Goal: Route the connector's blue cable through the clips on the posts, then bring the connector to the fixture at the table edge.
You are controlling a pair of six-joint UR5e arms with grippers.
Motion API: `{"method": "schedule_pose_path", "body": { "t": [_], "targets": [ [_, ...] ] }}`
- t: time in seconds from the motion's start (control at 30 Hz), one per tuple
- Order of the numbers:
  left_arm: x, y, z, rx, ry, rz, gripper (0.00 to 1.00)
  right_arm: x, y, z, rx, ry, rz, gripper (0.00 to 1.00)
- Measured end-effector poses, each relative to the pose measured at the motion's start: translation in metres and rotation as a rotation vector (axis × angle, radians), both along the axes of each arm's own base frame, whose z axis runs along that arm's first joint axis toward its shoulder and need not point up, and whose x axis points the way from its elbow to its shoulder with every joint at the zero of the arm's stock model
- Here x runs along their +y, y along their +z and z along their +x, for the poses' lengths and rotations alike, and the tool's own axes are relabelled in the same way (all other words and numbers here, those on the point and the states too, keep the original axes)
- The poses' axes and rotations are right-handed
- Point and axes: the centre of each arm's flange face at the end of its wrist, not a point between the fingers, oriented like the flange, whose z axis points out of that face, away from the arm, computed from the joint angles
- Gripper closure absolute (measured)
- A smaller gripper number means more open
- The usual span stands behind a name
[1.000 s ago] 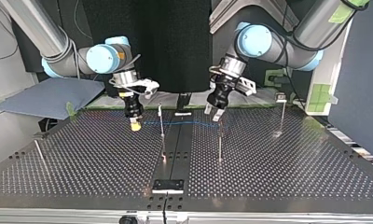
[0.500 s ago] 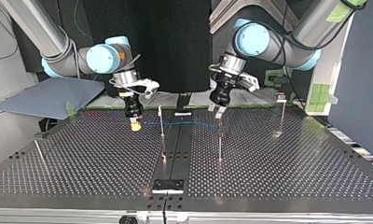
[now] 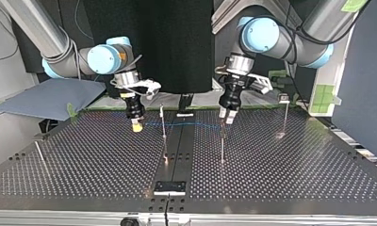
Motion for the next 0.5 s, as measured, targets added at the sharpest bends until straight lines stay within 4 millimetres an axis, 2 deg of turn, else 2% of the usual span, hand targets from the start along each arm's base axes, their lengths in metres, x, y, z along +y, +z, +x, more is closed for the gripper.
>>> {"method": "schedule_pose_path", "body": {
  "t": [0.5],
  "targets": [
    [0.001, -0.012, -0.008, 0.036, 0.051, 0.062, 0.00, 0.000, 0.000, 0.000, 0.001, 0.000, 0.001, 1.00]
  ]
}}
